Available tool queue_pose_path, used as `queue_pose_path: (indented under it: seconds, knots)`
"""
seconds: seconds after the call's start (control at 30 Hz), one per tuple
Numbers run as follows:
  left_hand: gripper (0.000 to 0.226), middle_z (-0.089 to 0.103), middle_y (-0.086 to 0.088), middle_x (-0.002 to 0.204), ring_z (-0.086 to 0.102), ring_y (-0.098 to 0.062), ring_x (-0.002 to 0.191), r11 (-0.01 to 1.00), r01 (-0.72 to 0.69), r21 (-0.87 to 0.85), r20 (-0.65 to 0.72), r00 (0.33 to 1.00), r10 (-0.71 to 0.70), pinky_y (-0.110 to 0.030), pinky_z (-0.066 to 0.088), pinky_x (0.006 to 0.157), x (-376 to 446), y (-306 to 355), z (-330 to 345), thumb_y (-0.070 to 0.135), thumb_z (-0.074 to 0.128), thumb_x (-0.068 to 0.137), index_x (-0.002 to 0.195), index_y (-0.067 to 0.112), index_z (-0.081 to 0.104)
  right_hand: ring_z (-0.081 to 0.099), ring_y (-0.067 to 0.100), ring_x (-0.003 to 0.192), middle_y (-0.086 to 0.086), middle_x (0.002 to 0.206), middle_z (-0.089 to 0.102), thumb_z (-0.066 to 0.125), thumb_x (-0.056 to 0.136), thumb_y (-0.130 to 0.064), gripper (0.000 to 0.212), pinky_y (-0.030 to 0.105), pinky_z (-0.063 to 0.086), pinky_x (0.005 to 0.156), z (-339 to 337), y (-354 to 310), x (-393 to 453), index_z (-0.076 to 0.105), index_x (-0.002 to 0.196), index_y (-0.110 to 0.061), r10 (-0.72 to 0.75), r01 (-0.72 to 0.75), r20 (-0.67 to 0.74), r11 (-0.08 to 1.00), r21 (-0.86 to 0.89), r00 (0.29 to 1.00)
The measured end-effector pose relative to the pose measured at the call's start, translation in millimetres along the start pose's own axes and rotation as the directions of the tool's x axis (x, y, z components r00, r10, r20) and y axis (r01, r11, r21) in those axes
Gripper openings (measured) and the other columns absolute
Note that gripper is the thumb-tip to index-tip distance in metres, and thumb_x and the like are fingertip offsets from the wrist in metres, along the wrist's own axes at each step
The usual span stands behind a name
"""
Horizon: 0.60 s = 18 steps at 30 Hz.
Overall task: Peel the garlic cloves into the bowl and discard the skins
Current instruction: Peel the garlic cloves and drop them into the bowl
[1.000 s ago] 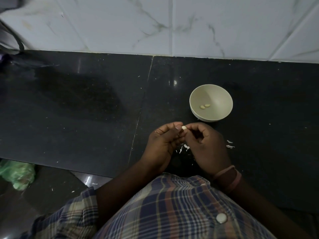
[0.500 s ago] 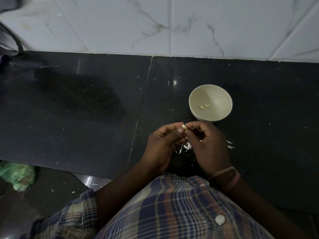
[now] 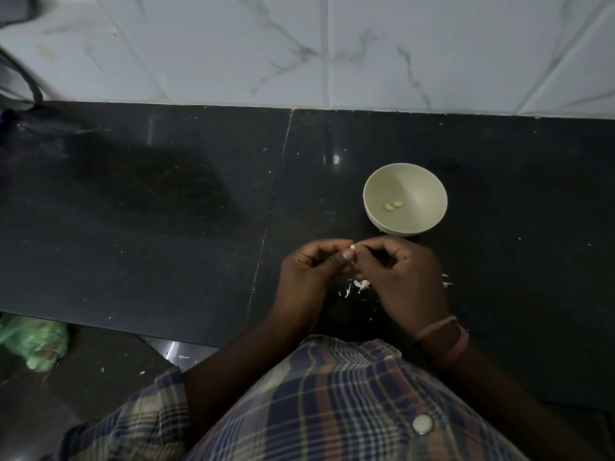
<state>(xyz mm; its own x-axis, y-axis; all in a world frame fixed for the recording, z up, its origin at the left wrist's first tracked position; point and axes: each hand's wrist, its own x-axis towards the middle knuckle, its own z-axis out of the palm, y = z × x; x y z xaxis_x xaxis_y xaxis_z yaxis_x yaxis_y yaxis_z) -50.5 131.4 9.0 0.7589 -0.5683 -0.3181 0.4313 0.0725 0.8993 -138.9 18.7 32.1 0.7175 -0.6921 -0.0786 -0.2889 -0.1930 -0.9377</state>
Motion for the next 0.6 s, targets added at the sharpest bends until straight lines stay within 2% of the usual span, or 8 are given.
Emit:
queue_pose_path:
  seconds: [0.1, 0.23, 0.4, 0.5, 0.6]
  knots:
    - [0.013, 0.077, -0.014, 0.093, 0.074, -0.020, 0.085, 0.990, -0.097, 0.103, 0.049, 0.995, 0.093, -0.026, 0.058, 0.074, -2, 6, 1, -0.003, 0.068, 0.089, 0.102, -0.005, 0.072, 0.073, 0.014, 0.070, -0.004, 0.074, 0.075, 0.077, 0.085, -0.025, 0.004, 0.046, 0.061, 0.070, -1, -1, 0, 0.076, 0.085, -0.020, 0.015, -0.014, -0.014, 1.000, 0.015, 1.000]
    - [0.014, 0.079, -0.007, 0.089, 0.075, -0.013, 0.082, 0.977, -0.128, 0.172, 0.049, 0.991, 0.121, -0.020, 0.056, 0.072, -3, 10, 2, -0.004, 0.072, 0.086, 0.100, -0.005, 0.074, 0.073, 0.017, 0.066, -0.001, 0.072, 0.074, 0.077, 0.085, -0.020, 0.002, 0.044, 0.061, 0.068, -3, -2, 0, 0.075, 0.084, -0.019, 0.051, -0.051, 0.007, 0.998, 0.021, 0.999]
    - [0.013, 0.079, -0.008, 0.089, 0.076, -0.019, 0.082, 0.972, -0.110, 0.206, 0.015, 0.994, 0.109, -0.028, 0.061, 0.077, -5, 10, 1, -0.001, 0.075, 0.084, 0.096, 0.004, 0.078, 0.072, 0.021, 0.058, 0.006, 0.067, 0.073, 0.072, 0.088, -0.008, 0.004, 0.029, 0.058, 0.059, -5, -4, 1, 0.075, 0.085, -0.009, 0.088, -0.096, 0.094, 0.991, 0.092, 0.992]
    - [0.014, 0.079, -0.005, 0.090, 0.076, -0.022, 0.085, 0.957, -0.143, 0.251, 0.035, 0.990, 0.138, -0.032, 0.062, 0.080, -5, 11, 1, 0.000, 0.075, 0.084, 0.096, 0.008, 0.079, 0.072, 0.024, 0.059, 0.012, 0.068, 0.073, 0.068, 0.090, -0.002, 0.008, 0.026, 0.059, 0.057, -7, -6, 3, 0.075, 0.086, -0.003, 0.079, -0.097, 0.134, 0.986, 0.133, 0.988]
    - [0.016, 0.079, -0.005, 0.092, 0.077, -0.022, 0.085, 0.943, -0.158, 0.292, 0.073, 0.987, 0.143, -0.032, 0.061, 0.081, -4, 13, -2, 0.002, 0.075, 0.085, 0.100, 0.003, 0.078, 0.072, 0.024, 0.059, 0.015, 0.067, 0.072, 0.064, 0.092, 0.002, 0.012, 0.024, 0.057, 0.056, -12, -8, 4, 0.074, 0.084, 0.001, 0.072, -0.102, 0.183, 0.981, 0.163, 0.981]
